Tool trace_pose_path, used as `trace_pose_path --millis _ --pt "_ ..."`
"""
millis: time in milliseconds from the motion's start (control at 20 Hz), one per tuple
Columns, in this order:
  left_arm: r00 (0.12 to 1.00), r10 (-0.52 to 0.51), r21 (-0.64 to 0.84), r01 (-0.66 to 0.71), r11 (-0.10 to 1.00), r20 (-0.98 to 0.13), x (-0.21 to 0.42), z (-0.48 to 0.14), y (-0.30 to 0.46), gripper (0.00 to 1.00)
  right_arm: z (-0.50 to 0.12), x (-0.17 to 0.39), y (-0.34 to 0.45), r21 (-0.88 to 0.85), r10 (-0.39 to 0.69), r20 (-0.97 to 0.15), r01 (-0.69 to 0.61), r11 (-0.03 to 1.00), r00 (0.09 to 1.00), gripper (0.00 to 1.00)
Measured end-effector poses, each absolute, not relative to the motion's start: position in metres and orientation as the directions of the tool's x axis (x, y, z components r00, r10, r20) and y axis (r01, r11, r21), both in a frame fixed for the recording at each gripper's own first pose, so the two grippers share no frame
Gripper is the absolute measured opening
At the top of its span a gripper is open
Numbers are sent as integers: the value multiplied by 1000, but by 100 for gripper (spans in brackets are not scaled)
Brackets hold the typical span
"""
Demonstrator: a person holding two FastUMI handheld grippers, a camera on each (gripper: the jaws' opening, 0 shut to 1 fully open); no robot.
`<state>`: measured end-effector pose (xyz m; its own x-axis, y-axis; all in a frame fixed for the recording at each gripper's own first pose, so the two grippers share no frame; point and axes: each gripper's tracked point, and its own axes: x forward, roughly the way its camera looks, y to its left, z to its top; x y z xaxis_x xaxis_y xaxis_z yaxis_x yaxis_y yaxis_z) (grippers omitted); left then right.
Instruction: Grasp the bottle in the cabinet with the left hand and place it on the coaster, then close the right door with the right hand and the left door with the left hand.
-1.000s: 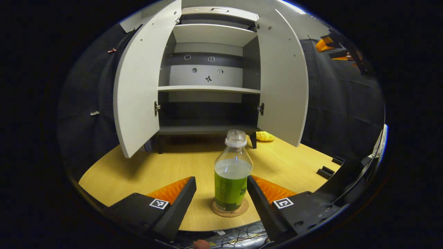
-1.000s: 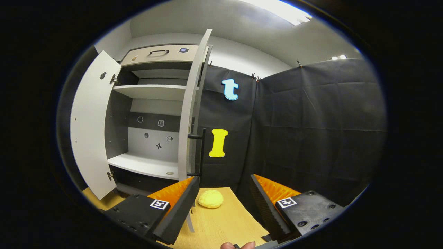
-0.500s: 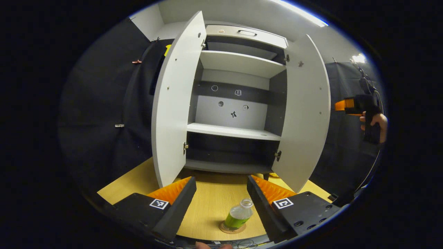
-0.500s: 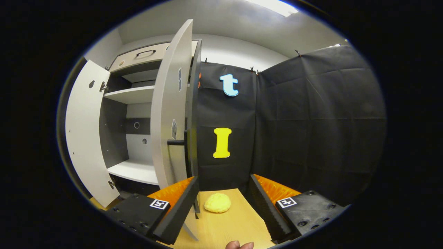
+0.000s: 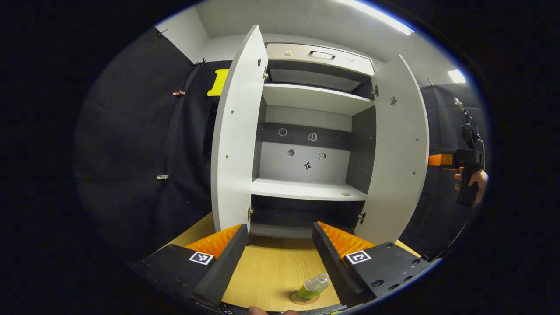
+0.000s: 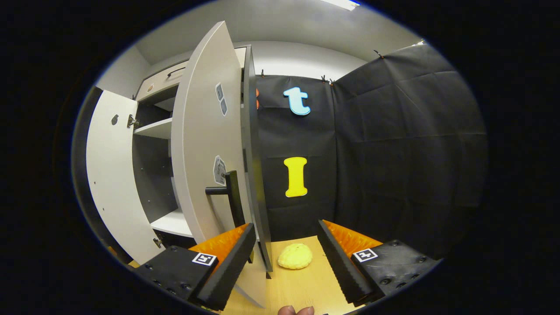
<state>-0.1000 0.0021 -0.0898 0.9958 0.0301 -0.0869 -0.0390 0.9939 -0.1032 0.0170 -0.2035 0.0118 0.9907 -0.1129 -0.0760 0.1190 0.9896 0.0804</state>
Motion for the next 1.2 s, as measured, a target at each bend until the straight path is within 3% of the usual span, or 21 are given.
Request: trace_pose_path --millis 550,1200 --pt "995 6 -52 -11 999 -103 -100 -89 29 94 3 43 -85 127 49 -96 -37 991 994 97" --pt "993 23 -18 -26 1000 -112 -110 -90 52 94 -6 108 -9 100 119 -101 -109 989 988 98"
